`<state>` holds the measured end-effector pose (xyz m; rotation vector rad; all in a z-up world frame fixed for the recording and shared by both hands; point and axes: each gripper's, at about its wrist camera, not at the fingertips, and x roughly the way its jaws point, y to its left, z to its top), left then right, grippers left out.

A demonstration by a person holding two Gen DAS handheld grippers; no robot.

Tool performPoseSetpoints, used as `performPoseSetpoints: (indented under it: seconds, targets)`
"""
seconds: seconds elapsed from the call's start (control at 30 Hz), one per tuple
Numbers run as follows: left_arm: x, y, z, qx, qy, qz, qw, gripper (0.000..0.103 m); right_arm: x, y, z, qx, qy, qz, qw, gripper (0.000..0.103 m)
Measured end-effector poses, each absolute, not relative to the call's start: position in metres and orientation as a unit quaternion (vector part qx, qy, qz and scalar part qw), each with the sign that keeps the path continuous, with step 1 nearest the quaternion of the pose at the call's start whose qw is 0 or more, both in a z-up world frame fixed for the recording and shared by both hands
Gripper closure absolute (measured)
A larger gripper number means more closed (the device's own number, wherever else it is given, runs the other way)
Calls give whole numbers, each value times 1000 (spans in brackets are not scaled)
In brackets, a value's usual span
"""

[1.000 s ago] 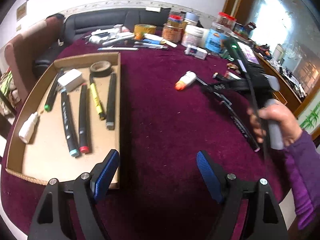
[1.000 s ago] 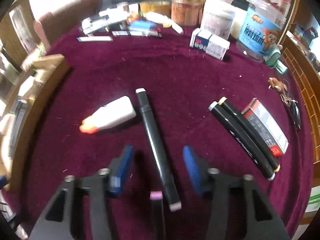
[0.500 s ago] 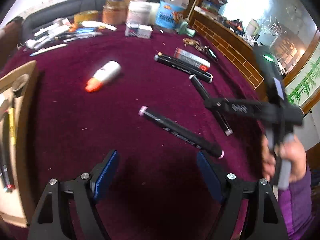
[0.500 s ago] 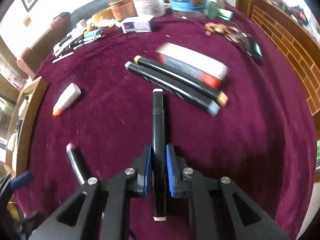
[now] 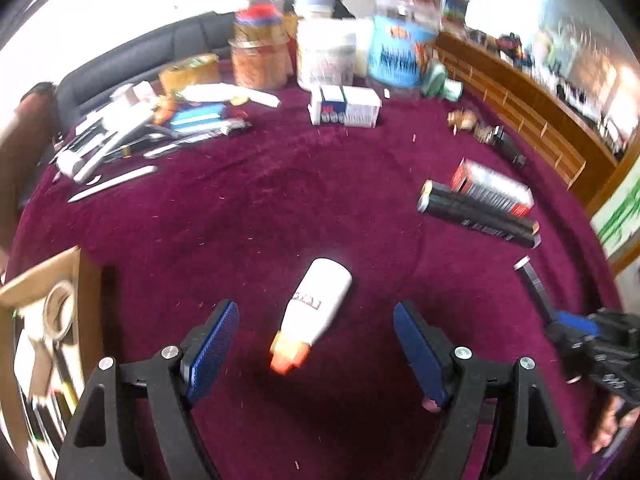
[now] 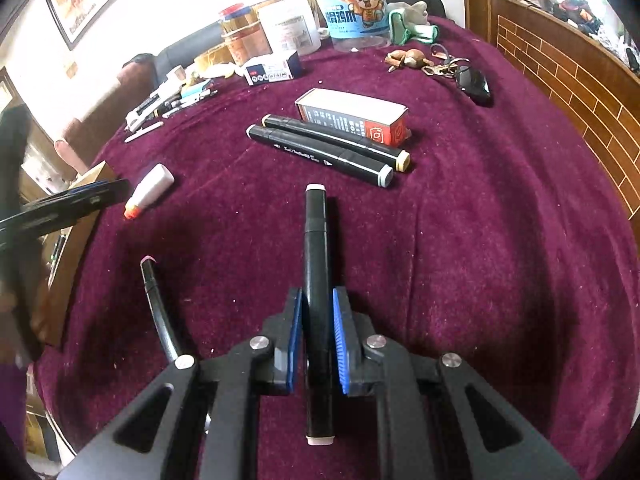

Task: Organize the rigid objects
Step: 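Grasp a black marker with the right tool while the left tool grasps a second orange-capped glue bottle, then lower the glue bottle and black marker into the box and open both tools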

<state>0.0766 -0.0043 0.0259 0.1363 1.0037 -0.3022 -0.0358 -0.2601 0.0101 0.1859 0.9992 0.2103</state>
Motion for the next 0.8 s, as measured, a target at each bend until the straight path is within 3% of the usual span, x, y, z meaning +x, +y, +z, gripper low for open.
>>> performPoseSetpoints:
  seconds: [0.17,0.23,0.3,0.53,0.8]
  targets:
    - [92,-6,3,70,492,-118,860,20,-34,-267,10,107,480,112,863,89]
    - [92,-4,3,65,489,-105,864,36,-33,-268,10,113,484,113,860,89]
    - [86,-2,7,68,489,-114,862,73,-32,-266,10,110,488,109,859,89]
    - [49,22,26,-3,484,-157,861,73,-31,-262,12,131,484,101,859,89]
    - [-19,72,70,-93,419,-189,883,74,-45,-229,44,131,457,149,867,89]
